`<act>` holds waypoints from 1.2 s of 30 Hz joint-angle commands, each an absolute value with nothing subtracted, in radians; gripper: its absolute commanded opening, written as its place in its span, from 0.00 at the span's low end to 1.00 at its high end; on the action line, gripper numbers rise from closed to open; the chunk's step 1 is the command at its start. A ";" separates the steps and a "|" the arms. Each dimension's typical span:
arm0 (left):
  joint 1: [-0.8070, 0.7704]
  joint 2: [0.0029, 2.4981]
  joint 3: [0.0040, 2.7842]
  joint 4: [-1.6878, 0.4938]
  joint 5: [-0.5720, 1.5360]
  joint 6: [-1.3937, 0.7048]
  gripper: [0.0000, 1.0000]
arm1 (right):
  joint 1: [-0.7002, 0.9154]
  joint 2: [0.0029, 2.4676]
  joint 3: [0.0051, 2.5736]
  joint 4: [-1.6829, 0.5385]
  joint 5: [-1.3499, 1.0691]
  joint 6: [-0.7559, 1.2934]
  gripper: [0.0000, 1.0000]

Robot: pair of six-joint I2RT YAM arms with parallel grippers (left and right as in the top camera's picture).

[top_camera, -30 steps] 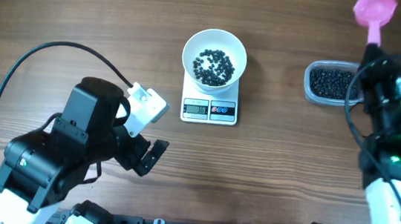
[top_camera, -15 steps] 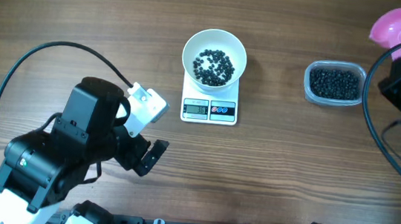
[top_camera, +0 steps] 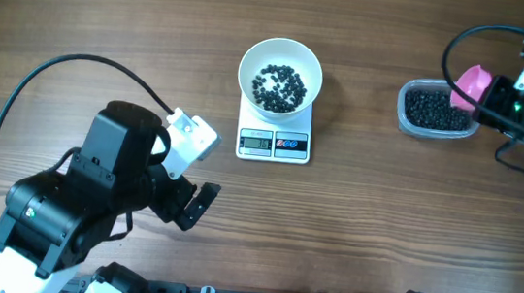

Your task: Scoop item into bowl and weigh 150g on scale

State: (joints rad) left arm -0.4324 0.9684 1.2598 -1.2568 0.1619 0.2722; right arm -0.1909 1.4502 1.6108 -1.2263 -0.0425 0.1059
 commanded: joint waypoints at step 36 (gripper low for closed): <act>-0.427 0.963 1.270 -1.253 0.160 0.284 1.00 | 0.026 1.832 1.628 -1.182 0.365 -0.289 0.05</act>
